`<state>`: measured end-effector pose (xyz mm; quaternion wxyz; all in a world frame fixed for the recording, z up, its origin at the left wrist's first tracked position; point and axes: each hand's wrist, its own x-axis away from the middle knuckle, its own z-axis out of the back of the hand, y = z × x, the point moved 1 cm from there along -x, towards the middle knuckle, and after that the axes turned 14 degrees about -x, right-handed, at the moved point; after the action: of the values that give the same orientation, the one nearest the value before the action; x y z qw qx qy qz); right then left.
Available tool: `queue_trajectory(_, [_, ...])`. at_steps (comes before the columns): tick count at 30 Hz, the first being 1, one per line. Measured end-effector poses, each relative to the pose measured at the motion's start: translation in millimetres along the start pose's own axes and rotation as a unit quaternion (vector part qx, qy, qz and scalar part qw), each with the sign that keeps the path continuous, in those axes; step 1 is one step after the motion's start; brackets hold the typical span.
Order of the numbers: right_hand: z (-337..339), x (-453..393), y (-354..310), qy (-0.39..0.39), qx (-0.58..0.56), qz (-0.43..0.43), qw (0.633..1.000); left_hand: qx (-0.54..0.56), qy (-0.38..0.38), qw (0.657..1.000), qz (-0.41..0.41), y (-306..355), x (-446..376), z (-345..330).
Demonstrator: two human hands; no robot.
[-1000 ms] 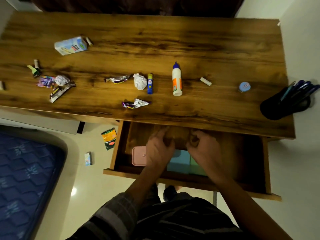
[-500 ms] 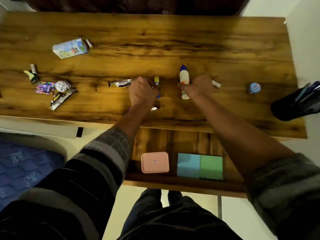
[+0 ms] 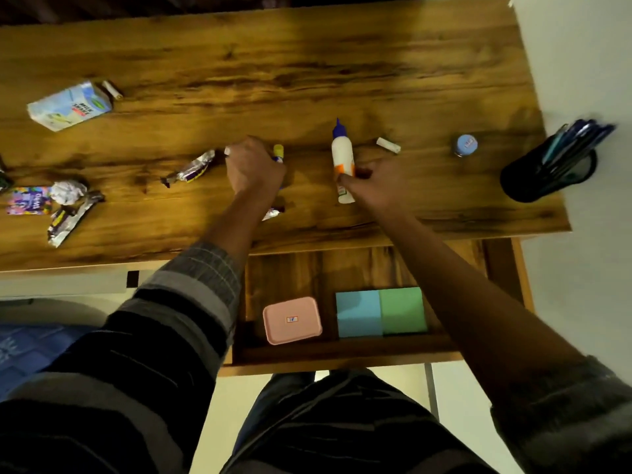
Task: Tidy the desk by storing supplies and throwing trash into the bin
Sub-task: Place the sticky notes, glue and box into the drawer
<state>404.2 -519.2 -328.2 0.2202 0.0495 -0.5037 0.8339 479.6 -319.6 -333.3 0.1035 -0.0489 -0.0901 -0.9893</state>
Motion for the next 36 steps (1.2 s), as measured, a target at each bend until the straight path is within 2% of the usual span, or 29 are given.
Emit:
queue_trajectory(3, [24.4, 42.0, 11.2, -0.025, -0.024, 0.005, 0.999, 0.088, -0.005, 0.996, 0.010, 6.5, 20.2, 3.2])
queue_trajectory(6, [57.1, 86.8, 35.7, -0.018, -0.059, -0.029, 0.998, 0.181, -0.033, 0.982, -0.043, 24.7, 67.2, 7.6])
queue_trajectory(10, [99.0, 150.1, 78.3, 0.005, -0.080, -0.112, 0.990, 0.256, -0.151, 0.951, -0.086, 31.2, 167.2, 3.1])
queue_trajectory(13, [124.5, 176.4, 115.4, 0.004, -0.048, -0.151, 0.987, 0.266, -0.265, 0.923, -0.079, 33.1, 230.3, -22.1])
queue_trajectory(18, [140.8, 177.9, 163.4, 0.041, 0.041, -0.172, 0.983, 0.237, -0.339, 0.909, -0.053, 51.1, 275.1, -63.7])
queue_trajectory(27, [137.0, 137.3, 227.8, 0.010, 0.082, -0.231, 0.970, 0.165, -0.315, 0.930, -0.095, 96.1, 271.0, -121.4])
queue_trajectory(32, [132.9, 136.7, 246.9, 0.021, 0.094, -0.225, 0.970, 0.101, -0.307, 0.931, -0.169, 123.4, 271.9, -154.2])
queue_trajectory(36, [131.6, 140.7, 253.5, 0.021, 0.087, -0.233, 0.968, 0.056, -0.272, 0.933, -0.229, 142.0, 276.2, -170.0])
